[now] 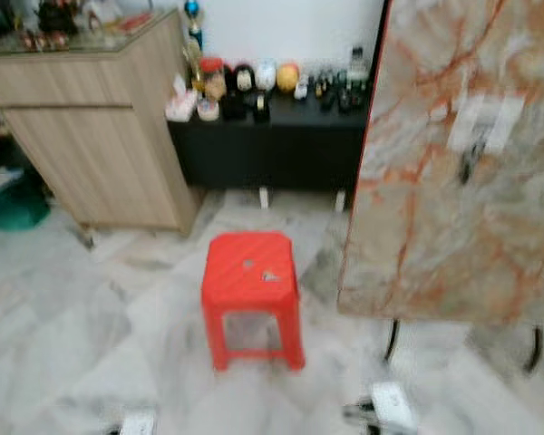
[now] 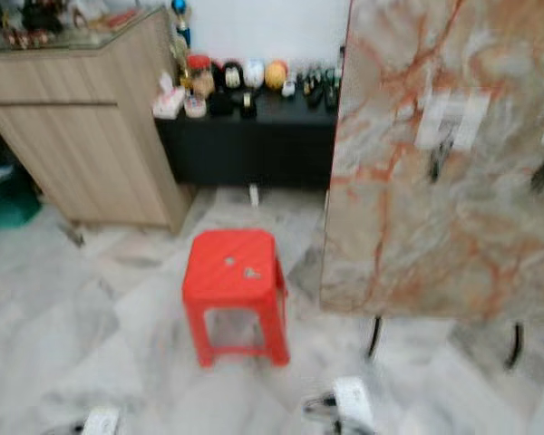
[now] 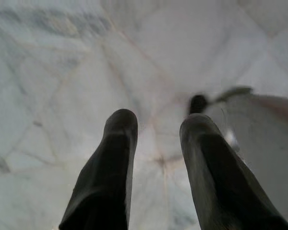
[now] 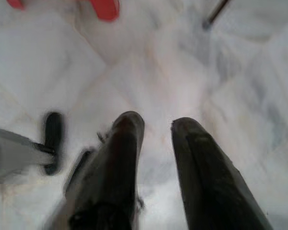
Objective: Hang keys on a hook
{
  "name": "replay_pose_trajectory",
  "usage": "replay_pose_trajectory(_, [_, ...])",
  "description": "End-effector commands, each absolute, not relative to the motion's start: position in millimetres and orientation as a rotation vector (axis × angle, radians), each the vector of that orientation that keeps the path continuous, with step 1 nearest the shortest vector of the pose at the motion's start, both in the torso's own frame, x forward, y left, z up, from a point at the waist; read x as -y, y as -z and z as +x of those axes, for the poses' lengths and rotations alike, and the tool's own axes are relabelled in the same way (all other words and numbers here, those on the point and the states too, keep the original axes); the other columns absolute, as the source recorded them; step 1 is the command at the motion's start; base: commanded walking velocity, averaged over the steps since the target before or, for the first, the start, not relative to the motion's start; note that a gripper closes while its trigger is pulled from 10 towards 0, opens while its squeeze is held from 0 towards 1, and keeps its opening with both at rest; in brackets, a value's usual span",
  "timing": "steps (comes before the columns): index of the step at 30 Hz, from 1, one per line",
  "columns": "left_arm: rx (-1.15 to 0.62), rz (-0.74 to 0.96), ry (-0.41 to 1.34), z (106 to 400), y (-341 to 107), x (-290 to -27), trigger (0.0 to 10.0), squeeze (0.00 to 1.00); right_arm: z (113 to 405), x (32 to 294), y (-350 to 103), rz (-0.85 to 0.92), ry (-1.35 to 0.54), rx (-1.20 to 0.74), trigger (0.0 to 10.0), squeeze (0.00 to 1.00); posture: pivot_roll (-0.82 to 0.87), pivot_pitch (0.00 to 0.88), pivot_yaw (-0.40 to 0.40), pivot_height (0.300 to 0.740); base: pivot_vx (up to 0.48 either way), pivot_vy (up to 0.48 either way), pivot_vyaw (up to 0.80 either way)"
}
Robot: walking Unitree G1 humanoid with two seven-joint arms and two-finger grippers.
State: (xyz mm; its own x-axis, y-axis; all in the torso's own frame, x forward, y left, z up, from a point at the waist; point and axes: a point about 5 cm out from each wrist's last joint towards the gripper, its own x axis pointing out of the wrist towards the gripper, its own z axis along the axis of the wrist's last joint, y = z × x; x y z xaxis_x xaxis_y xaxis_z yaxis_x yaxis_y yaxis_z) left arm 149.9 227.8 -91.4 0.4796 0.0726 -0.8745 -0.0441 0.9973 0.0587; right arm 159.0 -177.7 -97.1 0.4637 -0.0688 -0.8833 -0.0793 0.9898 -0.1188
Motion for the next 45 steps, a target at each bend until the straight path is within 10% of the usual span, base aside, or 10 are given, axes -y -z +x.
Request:
replay_pose_trajectory(1, [-1.076, 0.045, -0.086, 148.7, 90.6, -234.0, 10.0, 0.0, 167.4, 169.2, 94.3, -0.136, -0.022, -1.064, 10.0, 0.0, 0.01, 0.0, 0.016, 0.74, 0.0, 0.48, 0.0])
replay_pose_trajectory(45, [-1.035, 0.014, -0.078, 157.9, 87.8, -228.9, 10.0, 0.0, 168.6, 168.7, 93.8, -0.152, -0.044, -1.063, 10.0, 0.0, 0.01, 0.0, 0.015, 0.74, 0.048, 0.086, 0.07])
